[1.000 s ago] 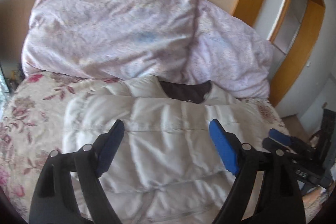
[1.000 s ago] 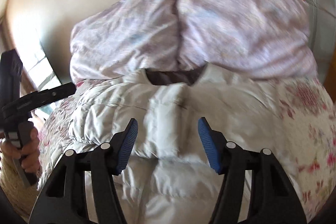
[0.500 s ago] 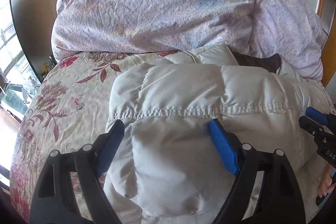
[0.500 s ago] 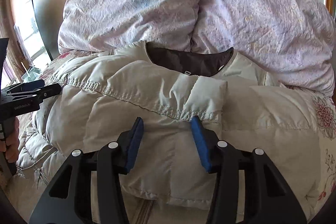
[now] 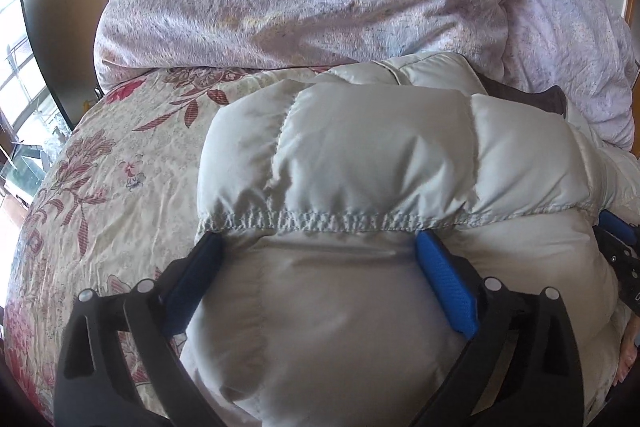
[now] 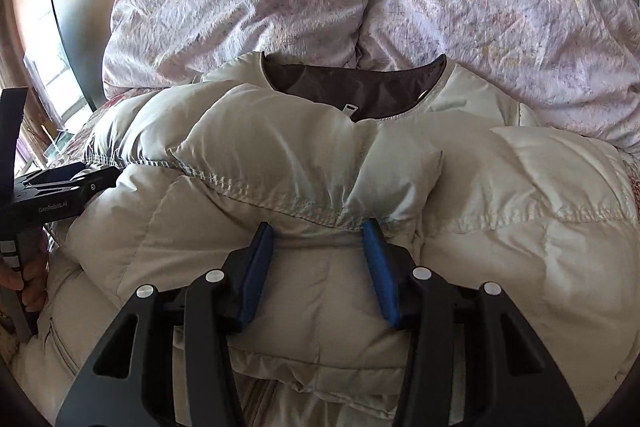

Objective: Fold large clothes

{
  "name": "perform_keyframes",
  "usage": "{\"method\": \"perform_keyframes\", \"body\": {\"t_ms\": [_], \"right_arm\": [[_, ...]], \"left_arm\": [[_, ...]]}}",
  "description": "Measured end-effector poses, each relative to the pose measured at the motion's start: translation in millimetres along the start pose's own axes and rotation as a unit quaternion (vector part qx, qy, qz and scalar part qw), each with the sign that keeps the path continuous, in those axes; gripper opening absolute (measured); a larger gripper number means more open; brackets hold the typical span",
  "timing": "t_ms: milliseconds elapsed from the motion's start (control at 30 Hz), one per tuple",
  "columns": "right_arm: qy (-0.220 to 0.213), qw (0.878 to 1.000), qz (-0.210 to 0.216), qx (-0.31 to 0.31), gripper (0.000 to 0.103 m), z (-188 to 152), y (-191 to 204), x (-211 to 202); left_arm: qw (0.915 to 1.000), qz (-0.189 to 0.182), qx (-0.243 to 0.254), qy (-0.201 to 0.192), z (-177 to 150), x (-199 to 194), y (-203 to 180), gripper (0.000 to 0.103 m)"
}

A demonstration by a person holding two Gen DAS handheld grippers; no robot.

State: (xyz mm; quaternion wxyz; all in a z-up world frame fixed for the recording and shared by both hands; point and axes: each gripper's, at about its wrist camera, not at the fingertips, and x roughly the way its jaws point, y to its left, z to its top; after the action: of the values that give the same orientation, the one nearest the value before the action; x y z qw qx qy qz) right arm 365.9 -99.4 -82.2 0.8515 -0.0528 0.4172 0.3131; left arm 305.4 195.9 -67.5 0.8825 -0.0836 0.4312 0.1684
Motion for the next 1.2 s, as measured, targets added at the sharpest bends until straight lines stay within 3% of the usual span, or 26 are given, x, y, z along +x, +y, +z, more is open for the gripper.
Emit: {"method": "perform_keyframes", "body": {"t_ms": [267, 400, 500, 600, 700, 833, 1200], "right_arm": [[0.015, 1.000, 0.001, -0.003, 0.049, 4, -1, 5], [0.052, 0.995, 0.060, 0.058, 0.051, 12, -26, -23], [0.045, 0.982, 0.111, 0.145, 0.081, 7, -68, -69], [0.039, 0.975, 0.115, 0.186, 0.086, -15, -105, -114], [0.056, 0.970, 0.090, 0.218, 0.086, -46, -139, -147], [0.081, 0.966, 0.051, 0.240, 0.086, -91, -172, -183], [0.114, 0.946, 0.045, 0.299, 0.086, -182, -206, -226]], "left_arm": [[0.9999, 0.001, 0.003, 0.012, 0, 5, 0, 0.101], [0.9980, -0.061, -0.007, 0.015, -11, -32, 19, 0.096], [0.9944, -0.105, -0.011, 0.009, -29, -65, 45, 0.096], [0.9905, -0.135, -0.025, 0.013, -57, -90, 79, 0.096], [0.9842, -0.169, -0.046, 0.028, -88, -102, 108, 0.096], [0.9811, -0.182, -0.057, 0.032, -125, -117, 130, 0.096], [0.9617, -0.245, -0.108, 0.057, -178, -134, 157, 0.091]]}}
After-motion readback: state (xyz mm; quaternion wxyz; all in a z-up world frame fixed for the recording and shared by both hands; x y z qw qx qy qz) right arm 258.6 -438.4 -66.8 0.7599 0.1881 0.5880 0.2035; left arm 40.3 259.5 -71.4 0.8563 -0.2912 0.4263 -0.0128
